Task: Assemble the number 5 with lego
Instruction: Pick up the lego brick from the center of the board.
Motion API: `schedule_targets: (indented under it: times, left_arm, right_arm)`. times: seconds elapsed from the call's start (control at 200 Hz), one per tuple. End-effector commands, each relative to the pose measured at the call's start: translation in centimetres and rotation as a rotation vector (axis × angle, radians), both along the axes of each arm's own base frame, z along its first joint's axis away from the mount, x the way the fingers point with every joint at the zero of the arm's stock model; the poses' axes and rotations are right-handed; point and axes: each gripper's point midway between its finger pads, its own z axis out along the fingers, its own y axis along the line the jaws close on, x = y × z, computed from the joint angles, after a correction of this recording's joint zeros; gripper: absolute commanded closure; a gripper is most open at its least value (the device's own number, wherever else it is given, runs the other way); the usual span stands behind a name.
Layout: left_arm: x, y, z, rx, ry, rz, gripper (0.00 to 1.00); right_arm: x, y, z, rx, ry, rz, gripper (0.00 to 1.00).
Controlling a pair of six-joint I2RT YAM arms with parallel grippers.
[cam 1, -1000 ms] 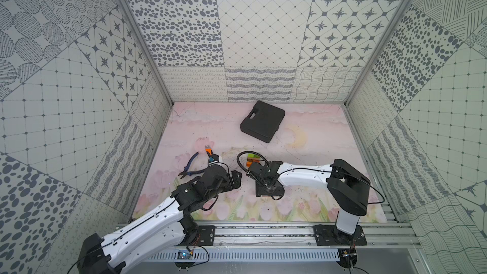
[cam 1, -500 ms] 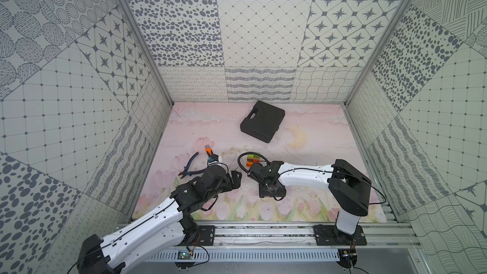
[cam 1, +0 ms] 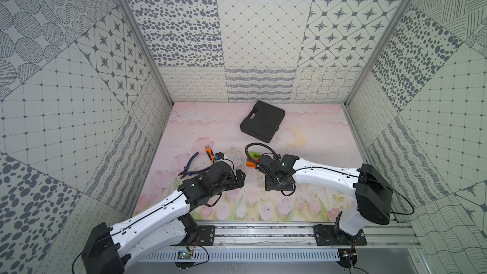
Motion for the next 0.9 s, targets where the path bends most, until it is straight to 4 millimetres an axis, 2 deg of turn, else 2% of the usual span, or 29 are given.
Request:
schedule_targets:
  times: [0.0,0.12,0.2,0.305,0.43,0.896]
  left_arm:
    - [0.5,-2.5,0.9,-0.056,-0.016,-0.087,0.0]
    - [0.4,-3.3,0.4,-0.069,0.008,-0.115,0.0]
    - [0.1,-4.6,0.3,-0.099,0.019,-0.176,0.0]
    - [0.2,-5.3,-0.3,-0.087,0.063,-0.188,0.0]
    - [0.5,-6.1,-0.1,-0.117,0.057,-0.194,0.0]
    - [0.6,-6.4,0.1,-0.129,0.054,-0.198,0.0]
  right_arm:
    - [0.9,-0.8,1.5,0.013,-0.027,0.003,0.33]
    - [1.8,-1.0,1.5,0.034,-0.026,0.0,0.33]
    - [2.3,-1.0,1.2,0.043,-0.014,-0.003,0.33]
    - [3.2,-0.5,0.8,0.058,-0.007,-0.001,0.33]
    - [4.0,0.1,0.4,0.061,-0.004,0.004,0.33]
    - [4.7,0.3,-1.9,0.017,0.024,0.007,0.33]
